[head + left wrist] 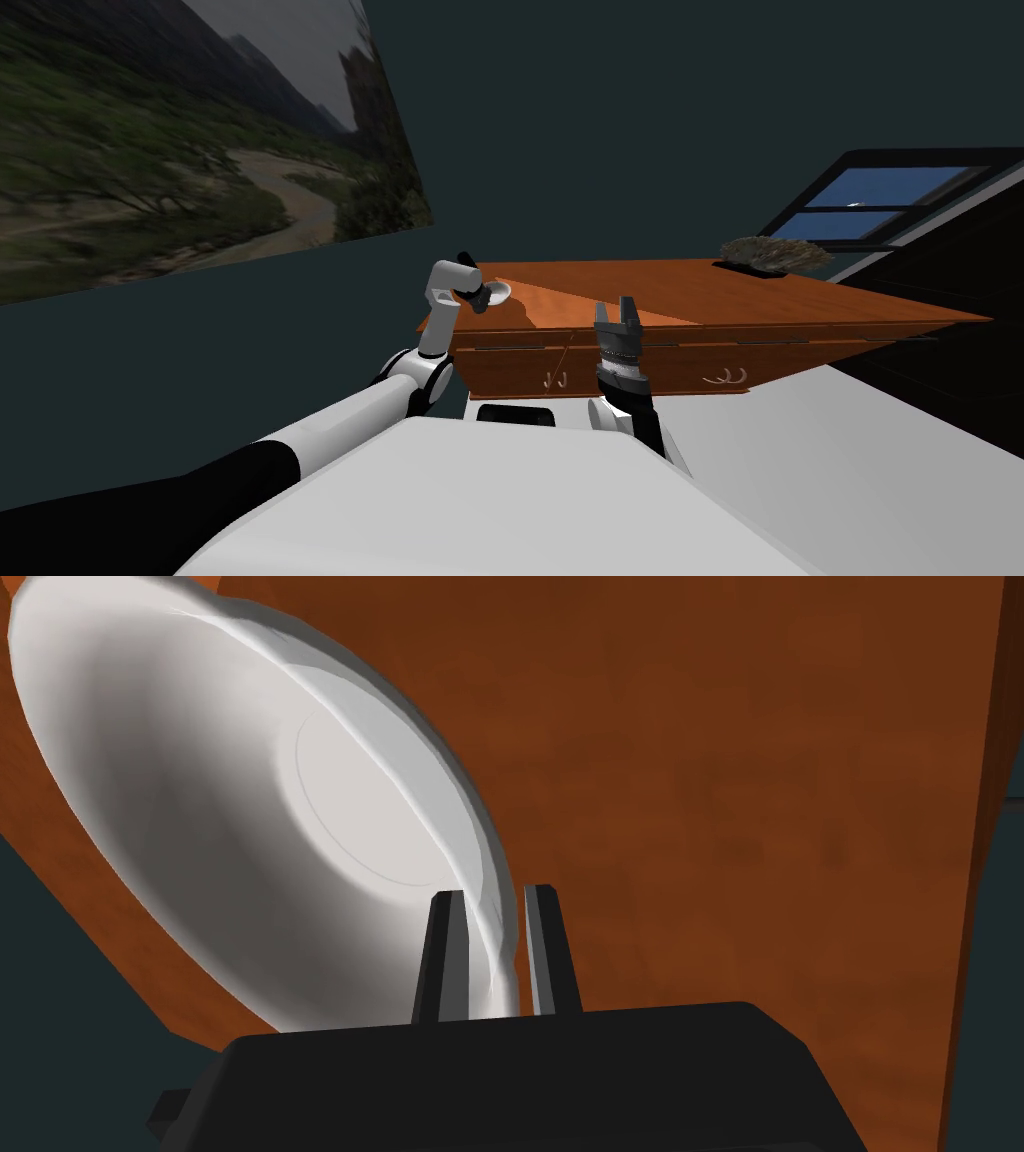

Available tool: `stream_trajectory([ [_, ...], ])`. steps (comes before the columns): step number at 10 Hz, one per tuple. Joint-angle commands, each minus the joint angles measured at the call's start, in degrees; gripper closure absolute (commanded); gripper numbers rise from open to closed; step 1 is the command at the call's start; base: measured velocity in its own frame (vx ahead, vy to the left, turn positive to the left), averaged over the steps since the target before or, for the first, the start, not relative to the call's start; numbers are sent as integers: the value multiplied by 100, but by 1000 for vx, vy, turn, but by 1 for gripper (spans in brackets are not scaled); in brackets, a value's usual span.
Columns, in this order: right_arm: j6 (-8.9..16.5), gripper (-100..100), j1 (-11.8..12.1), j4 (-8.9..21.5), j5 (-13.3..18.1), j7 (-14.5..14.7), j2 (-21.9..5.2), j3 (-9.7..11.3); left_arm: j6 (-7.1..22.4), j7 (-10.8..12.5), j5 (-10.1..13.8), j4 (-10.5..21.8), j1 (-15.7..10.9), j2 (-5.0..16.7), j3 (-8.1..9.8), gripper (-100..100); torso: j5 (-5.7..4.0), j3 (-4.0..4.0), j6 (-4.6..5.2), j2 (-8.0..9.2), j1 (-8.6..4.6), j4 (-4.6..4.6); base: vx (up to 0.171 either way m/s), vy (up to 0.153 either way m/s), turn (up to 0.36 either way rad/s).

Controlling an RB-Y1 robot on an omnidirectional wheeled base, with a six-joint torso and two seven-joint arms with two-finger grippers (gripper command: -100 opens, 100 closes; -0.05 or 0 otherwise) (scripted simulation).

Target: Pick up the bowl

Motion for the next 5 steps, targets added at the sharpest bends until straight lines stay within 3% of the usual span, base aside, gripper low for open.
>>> stream_trajectory([
  [1, 0, 0, 0, 0, 0, 0, 0, 0, 181, 28, 33, -124, -68, 5, 23, 100, 0, 0, 0, 0, 0, 0, -1, -1, 12],
  [3, 0, 0, 0, 0, 0, 0, 0, 0, 386, 60, 61, -274, -123, 12, 41, 100, -2, 5, -1, 6, -2, 4, 0, -1, 7],
  [4, 0, 0, 0, 0, 0, 0, 0, 0, 324, 43, 61, -248, -100, 18, 45, 100, -2, 6, -1, 8, -2, 5, 0, 0, 0],
  [5, 0, 0, 0, 0, 0, 0, 0, 0, 353, 46, 63, -261, -102, 19, 47, 0, -1, 5, 0, 7, -2, 4, 0, 0, 0],
])
